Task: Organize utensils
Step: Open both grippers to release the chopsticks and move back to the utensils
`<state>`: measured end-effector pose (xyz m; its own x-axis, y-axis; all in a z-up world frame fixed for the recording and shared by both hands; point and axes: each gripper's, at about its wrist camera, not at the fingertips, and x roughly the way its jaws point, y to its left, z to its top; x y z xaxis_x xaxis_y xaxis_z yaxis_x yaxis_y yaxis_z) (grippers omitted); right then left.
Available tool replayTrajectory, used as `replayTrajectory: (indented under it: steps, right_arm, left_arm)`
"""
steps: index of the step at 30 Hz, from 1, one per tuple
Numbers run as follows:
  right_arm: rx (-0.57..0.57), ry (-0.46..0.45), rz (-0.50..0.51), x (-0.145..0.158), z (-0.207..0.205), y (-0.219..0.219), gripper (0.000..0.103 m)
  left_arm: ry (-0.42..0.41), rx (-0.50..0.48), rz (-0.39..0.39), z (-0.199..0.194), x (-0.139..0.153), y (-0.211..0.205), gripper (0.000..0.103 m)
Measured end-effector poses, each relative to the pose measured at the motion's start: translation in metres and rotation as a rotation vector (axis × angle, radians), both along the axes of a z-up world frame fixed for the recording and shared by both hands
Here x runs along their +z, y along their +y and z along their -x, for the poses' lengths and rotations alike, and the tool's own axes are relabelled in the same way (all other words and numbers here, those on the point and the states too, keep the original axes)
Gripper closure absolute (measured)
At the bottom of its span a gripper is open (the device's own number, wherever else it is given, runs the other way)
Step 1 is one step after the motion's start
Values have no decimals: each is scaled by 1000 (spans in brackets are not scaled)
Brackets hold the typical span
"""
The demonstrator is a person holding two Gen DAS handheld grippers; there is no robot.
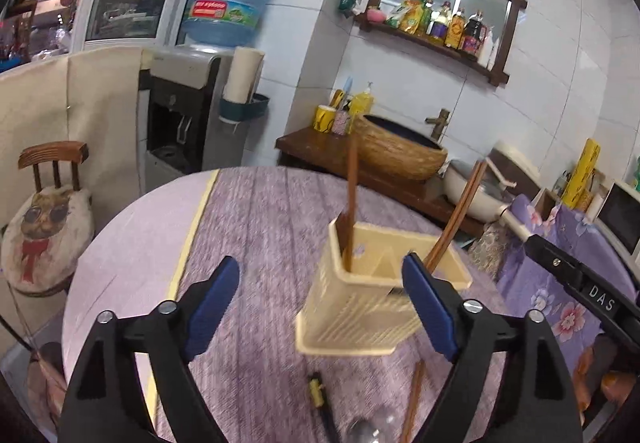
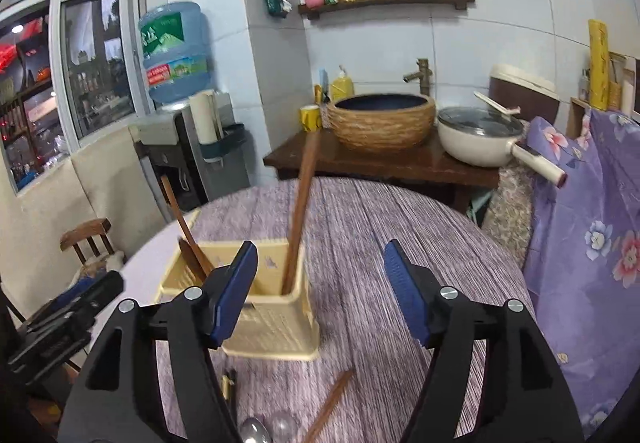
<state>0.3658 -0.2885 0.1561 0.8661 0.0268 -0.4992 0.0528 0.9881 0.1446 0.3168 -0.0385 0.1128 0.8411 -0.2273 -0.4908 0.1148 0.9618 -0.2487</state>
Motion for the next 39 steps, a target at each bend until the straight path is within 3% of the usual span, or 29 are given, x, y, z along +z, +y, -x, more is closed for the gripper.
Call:
replayTrajectory:
  steps: [6,10,17,20,26,33,39]
  right_arm:
    - [-24,142,-8,-50,18,-9,37]
    - [-20,246,-14,-91,27,-8,37]
    - [-2,362,-23,-144,42,2,43]
    - [11,381,-16,-155,46,7,50]
    - [130,355,16,-157,51,26,52]
    - [127,361,-1,-160,56,25,52]
    - [115,367,-15,-162,61,22,52]
  left_arm:
    - [123,25,-66,17,-47,13,18]
    - [208,0,-69,26,-75,15,20]
    - [294,-39,-85,39,-109,7,32]
    - [309,-61,-97,42,-115,3,39]
    - [345,-83,-115,44,-129,-1,52]
    - [350,-120,-120,40,-127,-13,54]
    - [340,-150,-200,39,-132,-38,54]
